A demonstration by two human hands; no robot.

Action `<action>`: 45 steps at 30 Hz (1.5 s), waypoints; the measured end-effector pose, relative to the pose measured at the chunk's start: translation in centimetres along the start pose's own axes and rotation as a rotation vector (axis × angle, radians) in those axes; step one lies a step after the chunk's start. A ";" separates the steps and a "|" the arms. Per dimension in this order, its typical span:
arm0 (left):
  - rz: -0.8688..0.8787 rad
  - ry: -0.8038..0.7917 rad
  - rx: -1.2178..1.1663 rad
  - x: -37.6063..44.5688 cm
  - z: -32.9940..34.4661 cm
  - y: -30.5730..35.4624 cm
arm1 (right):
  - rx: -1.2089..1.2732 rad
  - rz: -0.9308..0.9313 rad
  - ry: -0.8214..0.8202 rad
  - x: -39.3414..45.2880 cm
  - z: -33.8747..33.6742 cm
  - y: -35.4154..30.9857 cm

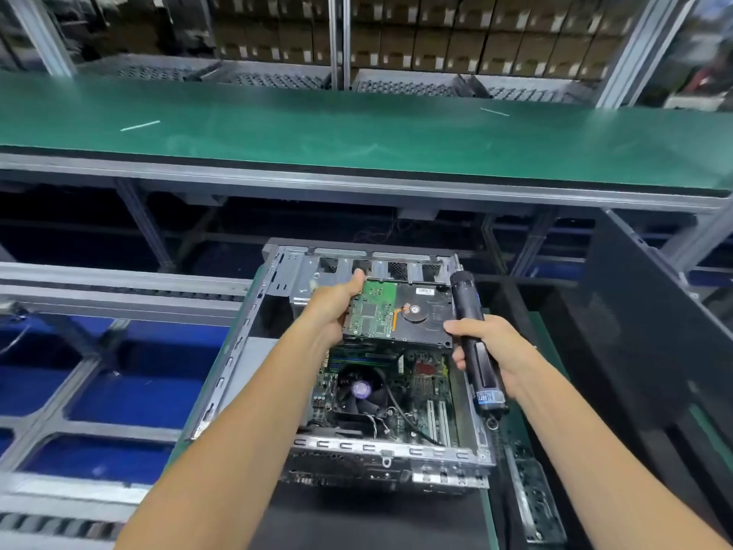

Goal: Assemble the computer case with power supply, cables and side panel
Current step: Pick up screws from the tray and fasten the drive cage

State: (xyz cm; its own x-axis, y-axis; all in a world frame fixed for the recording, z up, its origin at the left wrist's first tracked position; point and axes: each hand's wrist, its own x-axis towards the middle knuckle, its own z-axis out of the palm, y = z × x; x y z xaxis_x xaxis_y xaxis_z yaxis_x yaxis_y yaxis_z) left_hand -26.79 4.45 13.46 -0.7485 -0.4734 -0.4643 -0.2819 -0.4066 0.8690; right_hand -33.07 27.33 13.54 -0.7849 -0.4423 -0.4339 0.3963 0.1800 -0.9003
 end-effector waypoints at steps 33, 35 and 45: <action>0.412 -0.806 -0.143 1.0 0.2 0.0 | 0.142 0.278 -0.332 -0.9 -0.3 -1.4; 0.383 -0.796 -0.147 1.1 0.1 -0.2 | 0.168 0.307 -0.293 -0.9 -0.1 -1.4; 0.347 -0.814 -0.010 1.3 0.8 0.3 | 0.148 0.340 -0.322 -1.1 1.1 -1.4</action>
State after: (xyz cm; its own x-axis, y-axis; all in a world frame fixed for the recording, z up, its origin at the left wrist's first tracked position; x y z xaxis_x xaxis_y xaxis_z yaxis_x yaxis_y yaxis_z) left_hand -28.36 4.33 13.23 -0.9871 0.1297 0.0943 0.0431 -0.3520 0.9350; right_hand -32.22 26.63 15.32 -0.4210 -0.6337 -0.6490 0.6865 0.2450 -0.6846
